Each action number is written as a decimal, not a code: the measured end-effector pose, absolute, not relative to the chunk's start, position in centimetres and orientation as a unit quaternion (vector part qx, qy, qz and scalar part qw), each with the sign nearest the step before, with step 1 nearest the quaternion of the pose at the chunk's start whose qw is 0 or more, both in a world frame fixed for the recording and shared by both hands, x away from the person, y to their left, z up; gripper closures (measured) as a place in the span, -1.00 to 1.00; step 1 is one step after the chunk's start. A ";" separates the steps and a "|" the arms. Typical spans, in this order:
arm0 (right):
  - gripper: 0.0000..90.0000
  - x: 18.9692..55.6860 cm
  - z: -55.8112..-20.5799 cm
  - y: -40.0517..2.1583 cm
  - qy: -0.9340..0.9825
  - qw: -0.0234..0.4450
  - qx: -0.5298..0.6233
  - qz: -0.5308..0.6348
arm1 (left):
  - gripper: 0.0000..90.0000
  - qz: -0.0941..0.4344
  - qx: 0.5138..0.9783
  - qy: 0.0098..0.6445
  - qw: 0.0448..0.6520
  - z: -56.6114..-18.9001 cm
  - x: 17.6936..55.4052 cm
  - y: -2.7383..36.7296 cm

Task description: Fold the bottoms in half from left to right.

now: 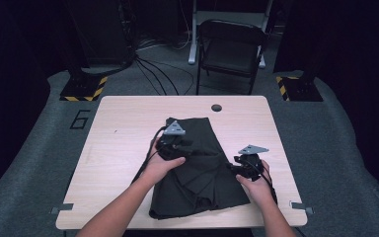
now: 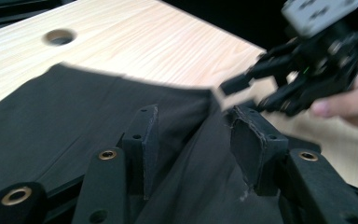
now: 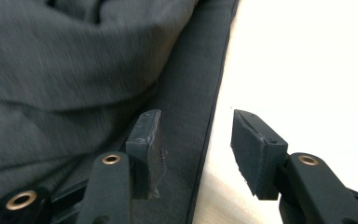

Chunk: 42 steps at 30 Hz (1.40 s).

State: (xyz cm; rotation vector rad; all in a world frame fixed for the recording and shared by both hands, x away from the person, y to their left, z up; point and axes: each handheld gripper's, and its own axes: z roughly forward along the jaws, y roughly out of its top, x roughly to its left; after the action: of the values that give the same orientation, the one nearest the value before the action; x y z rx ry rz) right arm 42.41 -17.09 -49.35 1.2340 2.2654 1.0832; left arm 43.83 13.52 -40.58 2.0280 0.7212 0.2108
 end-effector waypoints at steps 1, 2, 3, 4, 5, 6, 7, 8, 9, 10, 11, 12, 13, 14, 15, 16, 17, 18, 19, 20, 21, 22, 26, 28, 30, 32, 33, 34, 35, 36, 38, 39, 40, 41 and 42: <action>0.16 42.4 -49.3 -17.1 0.798 0.171 0.435 0.381 | 0.15 0.086 0.828 0.294 0.470 -40.6 43.8 13.5; 0.16 42.3 -48.8 -17.0 0.793 0.169 0.439 0.387 | 0.14 0.092 0.829 0.302 0.462 -40.8 43.5 15.2; 0.16 42.3 -48.8 -17.0 0.793 0.169 0.439 0.387 | 0.14 0.092 0.829 0.302 0.462 -40.8 43.5 15.2; 0.17 42.2 -48.6 -17.0 0.792 0.174 0.437 0.389 | 0.14 0.098 0.828 0.307 0.459 -41.1 43.2 16.2; 0.17 42.1 -48.2 -17.0 0.789 0.176 0.438 0.393 | 0.14 0.100 0.828 0.312 0.456 -41.4 43.0 16.9; 0.17 42.0 -47.8 -17.0 0.786 0.177 0.438 0.399 | 0.14 0.102 0.824 0.322 0.455 -41.8 42.6 18.2; 0.17 42.0 -47.8 -17.0 0.786 0.177 0.438 0.399 | 0.14 0.102 0.824 0.322 0.455 -41.8 42.6 18.2; 0.17 42.0 -47.5 -17.0 0.782 0.176 0.440 0.405 | 0.14 0.100 0.820 0.330 0.458 -42.1 42.2 19.1; 0.17 41.9 -47.1 -17.0 0.778 0.172 0.443 0.411 | 0.13 0.101 0.816 0.334 0.461 -42.4 41.9 19.8; 0.17 42.0 -46.9 -17.0 0.772 0.164 0.449 0.420 | 0.13 0.100 0.811 0.340 0.466 -42.6 41.7 20.3; 0.16 42.1 -46.6 -17.0 0.768 0.160 0.449 0.427 | 0.12 0.095 0.810 0.345 0.465 -43.0 41.4 20.8; 0.15 42.2 -46.4 -16.8 0.766 0.156 0.451 0.430 | 0.12 0.096 0.809 0.353 0.460 -43.7 40.8 21.8; 0.14 42.4 -46.3 -16.7 0.766 0.155 0.452 0.430 | 0.11 0.096 0.809 0.353 0.460 -43.7 40.8 21.8; 0.13 42.7 -46.2 -16.5 0.766 0.156 0.449 0.432 | 0.11 0.094 0.805 0.360 0.462 -44.1 40.1 22.8; 0.13 42.7 -46.2 -16.5 0.766 0.156 0.449 0.432 | 0.11 0.094 0.805 0.360 0.462 -44.1 40.1 22.8; 0.10 43.3 -46.0 -16.1 0.766 0.156 0.449 0.433 | 0.11 0.094 0.801 0.366 0.465 -44.3 39.8 23.2; 0.09 43.6 -45.9 -15.9 0.765 0.156 0.450 0.433 | 0.11 0.093 0.800 0.368 0.465 -44.4 39.6 23.5; 0.08 44.0 -45.7 -15.7 0.764 0.154 0.452 0.434 | 0.11 0.097 0.800 0.367 0.464 -44.4 39.4 23.8; 0.08 44.0 -45.7 -15.7 0.764 0.154 0.452 0.434 | 0.11 0.100 0.800 0.367 0.464 -44.4 39.2 24.0; 0.07 44.8 -45.4 -15.2 0.766 0.150 0.451 0.433 | 0.10 0.108 0.800 0.362 0.466 -44.2 38.8 24.4; 0.07 44.8 -45.4 -15.2 0.766 0.150 0.451 0.433 | 0.10 0.108 0.800 0.362 0.466 -44.2 38.8 24.4; 0.07 45.8 -45.1 -14.7 0.770 0.156 0.448 0.426 | 0.10 0.112 0.802 0.357 0.465 -44.1 38.4 24.7; 0.06 47.6 -45.0 -13.7 0.776 0.145 0.452 0.416 | 0.10 0.123 0.806 0.355 0.458 -44.4 37.6 25.2; 0.05 48.8 -45.1 -12.9 0.778 0.145 0.451 0.411 | 0.10 0.133 0.811 0.351 0.448 -44.6 37.2 25.7; 0.03 50.6 -45.5 -11.8 0.785 0.142 0.453 0.399 | 0.10 0.136 0.807 0.360 0.448 -45.1 36.8 26.1; 0.01 51.7 -46.0 -11.1 0.789 0.136 0.457 0.387 | 0.10 0.136 0.806 0.362 0.447 -45.4 36.8 26.2; 0.01 51.7 -46.0 -11.1 0.789 0.136 0.457 0.387 | 0.10 0.136 0.806 0.362 0.447 -45.4 36.8 26.2; 0.02 52.4 -46.4 -10.5 0.792 0.137 0.455 0.385 | 0.10 0.133 0.807 0.364 0.446 -45.6 36.8 26.2; 0.02 52.4 -46.4 -10.5 0.792 0.137 0.455 0.385 | 0.10 0.130 0.807 0.365 0.445 -45.7 36.7 26.2; 0.02 52.7 -46.6 -10.3 0.795 0.133 0.458 0.375 | 0.10 0.130 0.810 0.361 0.442 -45.9 36.7 26.1; 0.02 53.4 -47.3 -9.8 0.804 0.134 0.457 0.355 | 0.10 0.126 0.814 0.359 0.440 -46.2 36.6 25.8; 0.08 54.0 -47.9 -9.7 0.807 0.132 0.460 0.346 | 0.10 0.127 0.815 0.356 0.439 -46.3 36.6 25.7; 0.08 54.0 -47.9 -9.7 0.807 0.132 0.460 0.346 | 0.10 0.125 0.815 0.356 0.439 -46.5 36.5 25.5; 0.16 54.2 -48.3 -9.5 0.806 0.128 0.464 0.343 | 0.10 0.124 0.819 0.353 0.436 -46.5 36.4 25.4; 0.33 54.4 -49.0 -9.4 0.813 0.123 0.467 0.327 | 0.10 0.121 0.818 0.354 0.437 -46.6 36.4 25.3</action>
State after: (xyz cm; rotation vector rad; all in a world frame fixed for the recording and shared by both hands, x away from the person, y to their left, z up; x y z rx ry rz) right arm 54.44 -9.38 -49.02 1.3611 2.3708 0.9535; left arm 36.37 25.30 -46.63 2.0350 0.8801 0.3019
